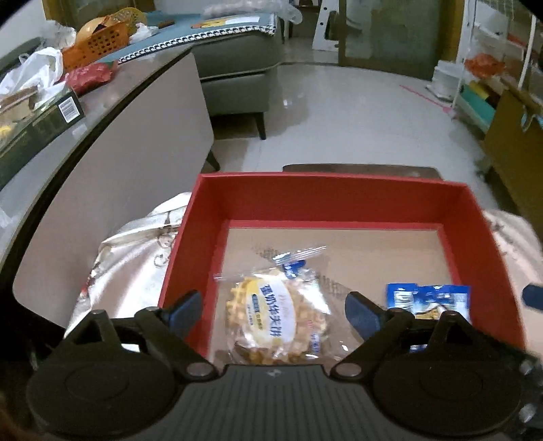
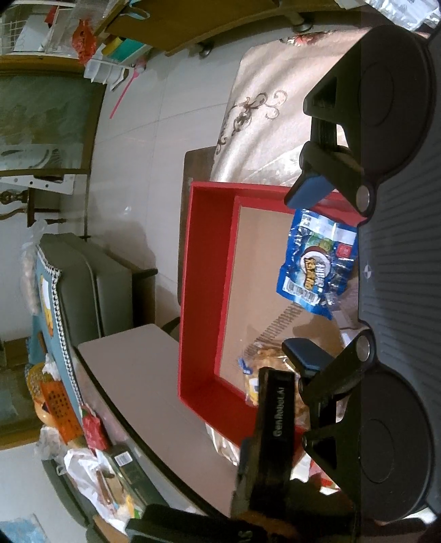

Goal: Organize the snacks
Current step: 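Lower and release the blue packet into the red box while the left tool releases the waffle pack, then grasp the white-and-yellow HORSH toast bread pack with the right tool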

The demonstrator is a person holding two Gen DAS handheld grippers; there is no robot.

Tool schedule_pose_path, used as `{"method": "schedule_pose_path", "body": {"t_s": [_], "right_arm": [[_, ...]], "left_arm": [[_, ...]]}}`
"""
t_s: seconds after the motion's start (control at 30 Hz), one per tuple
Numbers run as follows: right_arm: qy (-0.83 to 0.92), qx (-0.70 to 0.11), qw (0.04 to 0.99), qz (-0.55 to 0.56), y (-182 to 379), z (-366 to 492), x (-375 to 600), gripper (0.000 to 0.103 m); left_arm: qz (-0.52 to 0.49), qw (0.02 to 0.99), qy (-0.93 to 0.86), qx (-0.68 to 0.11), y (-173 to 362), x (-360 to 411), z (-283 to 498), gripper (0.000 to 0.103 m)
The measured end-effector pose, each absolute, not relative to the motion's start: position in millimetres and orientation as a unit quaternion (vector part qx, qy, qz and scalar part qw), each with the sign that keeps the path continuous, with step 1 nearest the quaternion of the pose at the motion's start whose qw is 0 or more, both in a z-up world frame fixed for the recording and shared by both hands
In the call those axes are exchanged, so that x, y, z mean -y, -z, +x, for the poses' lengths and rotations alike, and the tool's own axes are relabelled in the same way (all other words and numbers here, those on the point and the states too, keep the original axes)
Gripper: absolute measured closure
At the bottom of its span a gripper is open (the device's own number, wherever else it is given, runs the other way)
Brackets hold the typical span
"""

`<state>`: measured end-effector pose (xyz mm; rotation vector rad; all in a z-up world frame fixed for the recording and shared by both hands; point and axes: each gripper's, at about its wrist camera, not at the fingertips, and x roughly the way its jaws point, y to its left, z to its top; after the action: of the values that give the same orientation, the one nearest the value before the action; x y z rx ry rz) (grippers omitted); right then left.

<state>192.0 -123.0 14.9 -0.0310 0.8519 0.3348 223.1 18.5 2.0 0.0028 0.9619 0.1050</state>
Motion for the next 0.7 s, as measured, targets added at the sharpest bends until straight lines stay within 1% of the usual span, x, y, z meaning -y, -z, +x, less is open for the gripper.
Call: {"method": "schedule_pose_path", "body": {"t_s": [0.17, 0.37, 0.7], "right_arm": [[-0.173, -0.413, 0.894, -0.034, -16.5, 166.8, 127.0, 0.013], [-0.187, -0.419, 0.887, -0.053, -15.9, 141.1, 129.2, 0.009], [-0.207, -0.442, 0.865, -0.117, 3.7, 133.8, 106.8, 0.007]], "left_arm": [[-0.005, 0.887, -0.037, -0.460, -12.0, -22.1, 206.1, 0.017], [-0.057, 0.880, -0.016, -0.471, -21.8, -37.3, 179.3, 0.017], [-0.043, 0.879, -0.001, -0.475, -27.7, -49.2, 125.8, 0.017]]}}
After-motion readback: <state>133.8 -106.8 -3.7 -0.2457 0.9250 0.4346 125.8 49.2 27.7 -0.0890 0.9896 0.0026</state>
